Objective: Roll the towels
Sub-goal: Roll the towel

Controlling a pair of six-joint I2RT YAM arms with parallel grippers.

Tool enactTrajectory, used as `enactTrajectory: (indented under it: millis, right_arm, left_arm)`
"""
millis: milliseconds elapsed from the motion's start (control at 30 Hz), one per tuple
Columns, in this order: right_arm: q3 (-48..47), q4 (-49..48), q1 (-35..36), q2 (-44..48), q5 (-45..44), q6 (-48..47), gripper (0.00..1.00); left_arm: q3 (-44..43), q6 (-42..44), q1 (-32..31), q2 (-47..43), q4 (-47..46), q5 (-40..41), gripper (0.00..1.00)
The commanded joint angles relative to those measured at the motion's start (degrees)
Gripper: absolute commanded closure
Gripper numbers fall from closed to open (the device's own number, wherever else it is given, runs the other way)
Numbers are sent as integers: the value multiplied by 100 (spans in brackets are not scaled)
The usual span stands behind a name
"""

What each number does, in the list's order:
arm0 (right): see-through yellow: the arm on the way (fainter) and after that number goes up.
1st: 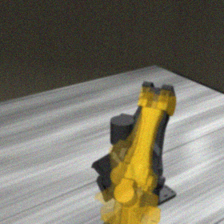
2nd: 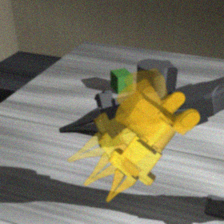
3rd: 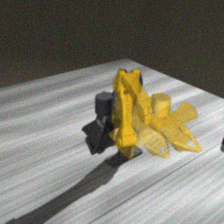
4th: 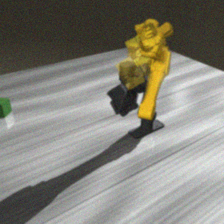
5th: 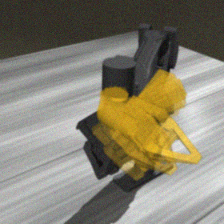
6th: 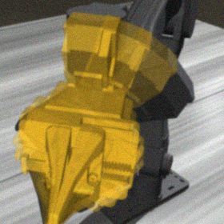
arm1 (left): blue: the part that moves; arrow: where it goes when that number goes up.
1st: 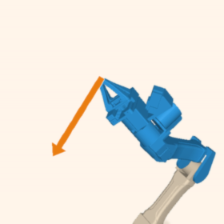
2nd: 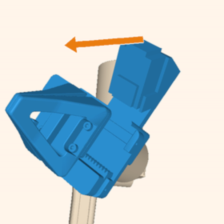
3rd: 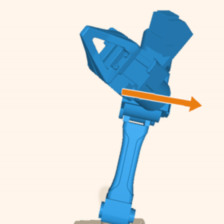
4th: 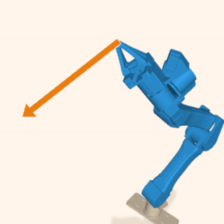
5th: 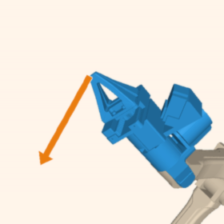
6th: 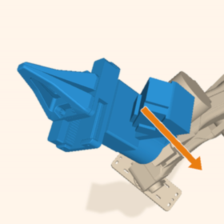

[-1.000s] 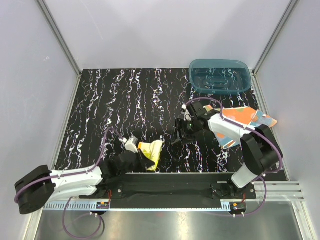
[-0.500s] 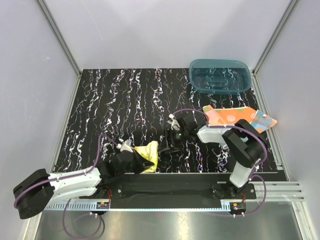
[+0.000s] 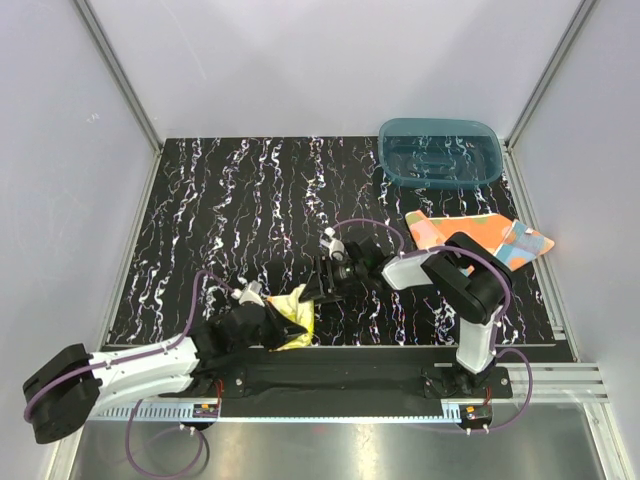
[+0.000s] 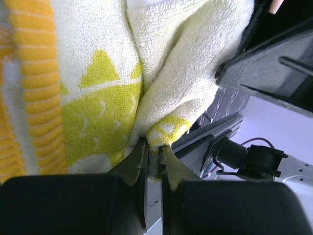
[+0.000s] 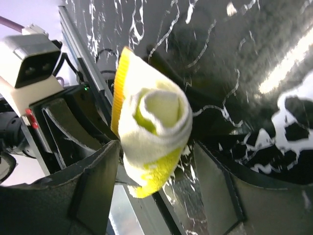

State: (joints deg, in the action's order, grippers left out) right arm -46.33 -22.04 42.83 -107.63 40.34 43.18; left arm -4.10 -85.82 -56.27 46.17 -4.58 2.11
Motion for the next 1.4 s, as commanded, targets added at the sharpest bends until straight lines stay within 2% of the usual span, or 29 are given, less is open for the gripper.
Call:
enactTrajectory:
  millis: [0,33,100,133,200,233,367,400,500,600,733,900,1000,1033,1067,1133,1167,1300,1367]
  right_arm:
    - [-201,-266,103,-196,-26,-2,30]
    - [-254,-187,112,-231,-52,-63,33]
    - [-394,163,138,-258,-183,-160,46]
    - [-430,313,138,-258,-271,-248,67]
    - [-447,795,138,-171,-656,-327,84]
    - [-456,1016,129,-74,-833,-362,99]
    - [-386,2105,50,514,-1939,-398,100]
    - [-377,2734,50,837,-2499,-424,100]
    - [-403,3912,6,1505,-3729,-346,100]
    - [-351,4723,-125,1938,-4444,-179,100]
    - [-438,5595,-248,2133,-4903,-152,100]
    - [-439,6071,-398,2045,-5071,-292,100]
    - [-535,6151,-530,2027,-5062,-406,91]
    - [-570,6168,-573,2036,-5045,-485,84]
    - [-605,6168,-678,2019,-5036,-512,68]
    - [-711,6195,-810,1966,-4974,-643,57]
    - [-746,6203,-950,1948,-4939,-688,46]
    - [-913,6116,-1250,1878,-4764,-890,30]
    - [-966,6063,-1286,1913,-4598,-969,28]
  left_arm:
    - [595,407,11,41,633,-53,100]
    - [568,460,11,76,695,-44,100]
    - [446,653,11,129,756,0,100]
    - [445,750,11,172,870,35,100]
    - [104,1126,11,243,967,105,100]
    - [-11,1312,11,347,1124,132,100]
    - [-854,2349,11,848,1661,412,100]
    - [-1247,2777,11,1137,1845,587,100]
    - [-1882,3533,2,1848,2004,834,100]
    - [-2691,4141,-85,2595,1970,905,100]
    - [-3351,4460,-191,3327,1970,914,100]
    - [-3238,4101,-139,3311,1610,677,100]
    - [-2967,3837,-86,3101,1189,414,100]
    - [-2896,3740,-60,3039,1118,352,100]
    - [-2817,3635,-7,2977,1074,299,100]
    - [-2598,3266,107,2819,1099,255,100]
    - [-2500,3126,142,2749,1082,229,100]
    - [-2017,2423,362,2423,932,-34,100]
    - [-1876,2255,476,2388,976,-88,100]
